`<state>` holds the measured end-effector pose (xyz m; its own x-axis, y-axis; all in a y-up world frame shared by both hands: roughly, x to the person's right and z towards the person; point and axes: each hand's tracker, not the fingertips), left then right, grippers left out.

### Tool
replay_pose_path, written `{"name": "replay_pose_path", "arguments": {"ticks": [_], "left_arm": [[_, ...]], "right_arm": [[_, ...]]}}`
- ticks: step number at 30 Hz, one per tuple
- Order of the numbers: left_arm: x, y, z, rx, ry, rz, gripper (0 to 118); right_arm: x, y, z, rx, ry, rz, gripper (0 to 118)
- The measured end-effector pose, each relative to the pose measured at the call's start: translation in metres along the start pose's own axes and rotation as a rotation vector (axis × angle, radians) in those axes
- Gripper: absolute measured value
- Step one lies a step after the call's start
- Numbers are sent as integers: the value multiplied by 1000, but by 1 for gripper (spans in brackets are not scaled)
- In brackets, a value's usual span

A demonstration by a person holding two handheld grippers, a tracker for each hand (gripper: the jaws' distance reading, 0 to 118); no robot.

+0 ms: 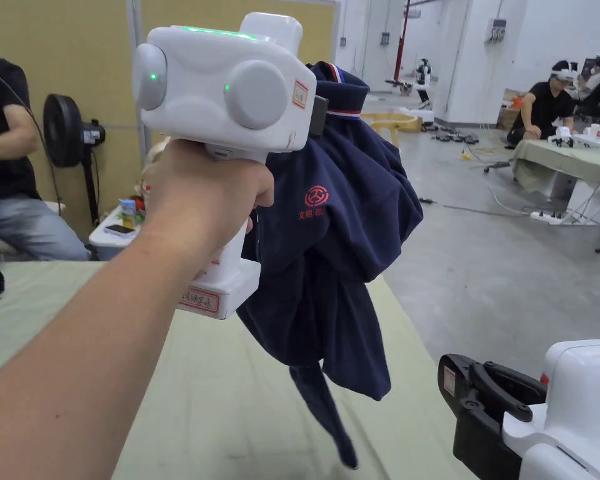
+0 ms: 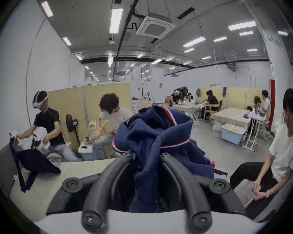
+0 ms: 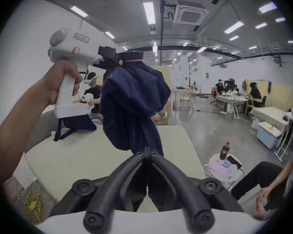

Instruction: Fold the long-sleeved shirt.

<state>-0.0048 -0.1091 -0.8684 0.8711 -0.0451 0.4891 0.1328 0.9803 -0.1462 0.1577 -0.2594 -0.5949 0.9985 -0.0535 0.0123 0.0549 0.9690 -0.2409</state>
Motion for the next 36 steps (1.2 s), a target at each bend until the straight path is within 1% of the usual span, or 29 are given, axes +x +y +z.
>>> {"name": "replay_pose_path", "arguments": {"ticks": [3,6,8,10,13,15,16,17,19,20,21,22,23,26,27,29,31,32,33,34,35,36], "left_arm": [[9,-64,-54,-100,-19,12,18],[15,-160,-116,-282,-51,26,18],[20,-241,-163,-455,-77,34,18],[25,-313,-192,-618,-75,47,18],[34,-393,-203,-767,-39,45,18],[31,-399,-186,-672,-25,82,18],[27,-389,-176,-623,-14,95,21],[20,-380,-167,-619,-5,94,28],[6,-352,-140,-608,5,111,62],[-1,-339,-122,-573,15,112,77],[-8,-327,-98,-523,9,96,95],[-14,-315,-70,-487,17,86,104],[-22,-311,-44,-450,30,88,109],[-33,-300,50,-380,39,110,109],[-33,-307,77,-372,77,125,109],[-33,-323,130,-366,74,132,109],[-24,-349,175,-376,117,181,109],[-20,-361,193,-379,110,207,108],[-17,-372,208,-381,112,235,102],[-14,-382,219,-392,106,269,83],[-9,-388,224,-414,116,288,39],[-5,-395,224,-475,128,280,0]], "right_arm": [[13,-22,-21,-66,-17,-28,0],[24,-50,-48,-154,-13,-60,0],[31,-72,-69,-224,-15,-85,0],[35,-93,-87,-293,-21,-96,0],[39,-119,-108,-388,-31,-104,0],[40,-130,-116,-420,-23,-104,0],[39,-133,-119,-425,-19,-102,0],[37,-134,-119,-426,-18,-97,0],[28,-129,-111,-412,-15,-90,0],[25,-126,-107,-400,-8,-88,0],[21,-123,-102,-388,5,-88,0],[15,-119,-94,-374,18,-86,0],[9,-117,-86,-355,30,-79,0],[-7,-118,-65,-334,39,-61,0],[-14,-121,-58,-329,38,-54,0],[-26,-128,-44,-324,33,-48,0],[-35,-140,-29,-315,42,-48,0],[-42,-147,-21,-311,41,-47,0],[-47,-154,-14,-309,34,-48,0],[-52,-163,-7,-310,31,-49,0],[-56,-169,-2,-317,31,-51,0],[-60,-175,2,-335,31,-53,0]]}}
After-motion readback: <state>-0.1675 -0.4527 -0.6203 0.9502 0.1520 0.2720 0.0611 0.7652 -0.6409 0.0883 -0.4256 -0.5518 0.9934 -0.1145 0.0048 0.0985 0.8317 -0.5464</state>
